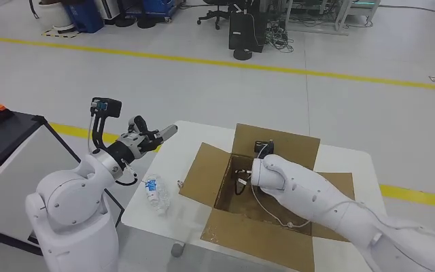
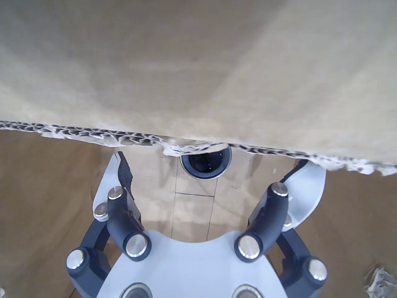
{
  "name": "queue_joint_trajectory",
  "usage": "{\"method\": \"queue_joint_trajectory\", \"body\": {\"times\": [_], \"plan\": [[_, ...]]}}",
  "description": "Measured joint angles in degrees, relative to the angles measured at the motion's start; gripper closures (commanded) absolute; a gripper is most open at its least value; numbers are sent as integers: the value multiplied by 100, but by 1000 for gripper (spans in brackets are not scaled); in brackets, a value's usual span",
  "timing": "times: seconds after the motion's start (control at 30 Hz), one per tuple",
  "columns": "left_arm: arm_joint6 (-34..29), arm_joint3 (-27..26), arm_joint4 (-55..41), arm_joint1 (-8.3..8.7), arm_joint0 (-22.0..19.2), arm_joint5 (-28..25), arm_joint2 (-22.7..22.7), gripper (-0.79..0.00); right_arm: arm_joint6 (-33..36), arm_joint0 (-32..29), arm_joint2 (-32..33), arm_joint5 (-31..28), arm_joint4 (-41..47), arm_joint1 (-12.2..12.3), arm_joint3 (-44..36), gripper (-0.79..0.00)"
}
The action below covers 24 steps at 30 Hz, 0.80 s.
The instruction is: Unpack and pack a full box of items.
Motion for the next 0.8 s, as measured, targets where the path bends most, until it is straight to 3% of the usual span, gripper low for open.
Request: {"method": "queue_joint_trajectory", "body": {"times": [0.47, 0.8], "plan": [[0, 0, 0, 0, 0, 0, 0, -785, 1, -203, 0, 0, -275, -491, 558, -785], [0, 0, 0, 0, 0, 0, 0, -785, 1, -214, 0, 0, -248, -559, 764, -785]]}}
